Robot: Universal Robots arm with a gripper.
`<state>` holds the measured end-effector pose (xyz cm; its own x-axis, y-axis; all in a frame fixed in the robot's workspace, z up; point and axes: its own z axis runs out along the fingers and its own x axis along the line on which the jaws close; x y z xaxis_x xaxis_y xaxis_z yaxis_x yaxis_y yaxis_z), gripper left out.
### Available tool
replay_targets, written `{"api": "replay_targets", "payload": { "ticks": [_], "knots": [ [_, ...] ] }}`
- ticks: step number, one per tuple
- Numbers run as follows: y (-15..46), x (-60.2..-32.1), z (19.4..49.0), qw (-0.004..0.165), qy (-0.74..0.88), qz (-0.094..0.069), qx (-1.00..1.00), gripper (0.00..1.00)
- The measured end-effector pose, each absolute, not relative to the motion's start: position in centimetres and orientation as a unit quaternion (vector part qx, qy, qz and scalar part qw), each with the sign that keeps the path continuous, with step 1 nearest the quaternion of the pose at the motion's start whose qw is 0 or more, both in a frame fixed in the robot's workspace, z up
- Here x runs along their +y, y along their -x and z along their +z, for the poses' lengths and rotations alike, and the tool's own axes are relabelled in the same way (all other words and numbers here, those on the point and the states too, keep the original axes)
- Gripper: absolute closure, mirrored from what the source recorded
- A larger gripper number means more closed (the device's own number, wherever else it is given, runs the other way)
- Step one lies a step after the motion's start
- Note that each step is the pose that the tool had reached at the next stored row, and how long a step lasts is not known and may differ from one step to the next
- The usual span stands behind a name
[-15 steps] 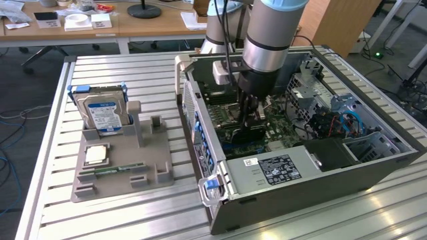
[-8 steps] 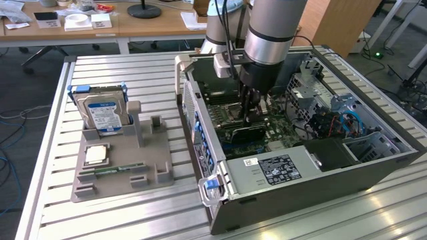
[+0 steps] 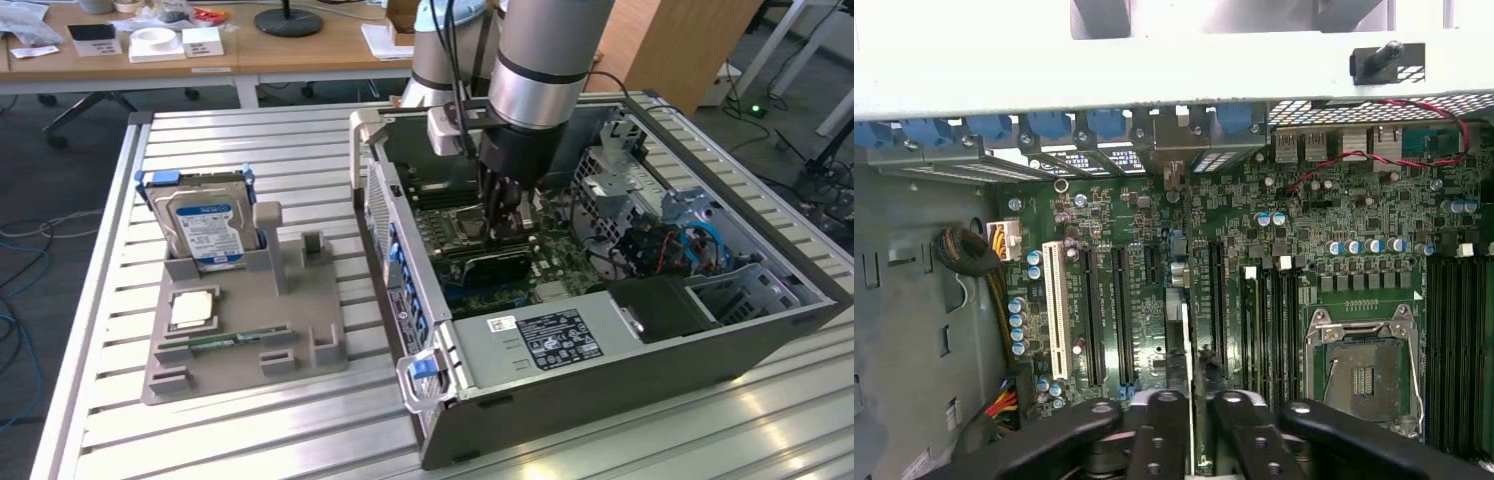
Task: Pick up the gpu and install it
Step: 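Press down on the gpu until it lock into place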
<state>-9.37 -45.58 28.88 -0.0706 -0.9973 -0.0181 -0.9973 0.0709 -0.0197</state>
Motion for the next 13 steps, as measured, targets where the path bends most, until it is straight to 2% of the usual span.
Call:
{"api": "replay_targets", "payload": {
  "ticks": [1, 3, 4, 13],
  "knots": [
    [9.37, -45.58, 28.88, 0.013, 0.682, -0.001, 0.732, 0.86],
    [9.37, -45.58, 28.88, 0.013, 0.682, -0.001, 0.732, 0.86],
    [9.37, -45.58, 28.89, 0.013, 0.682, -0.001, 0.732, 0.89],
    [9.41, -45.58, 28.49, 0.013, 0.682, -0.001, 0.732, 0.89]
  ]
}}
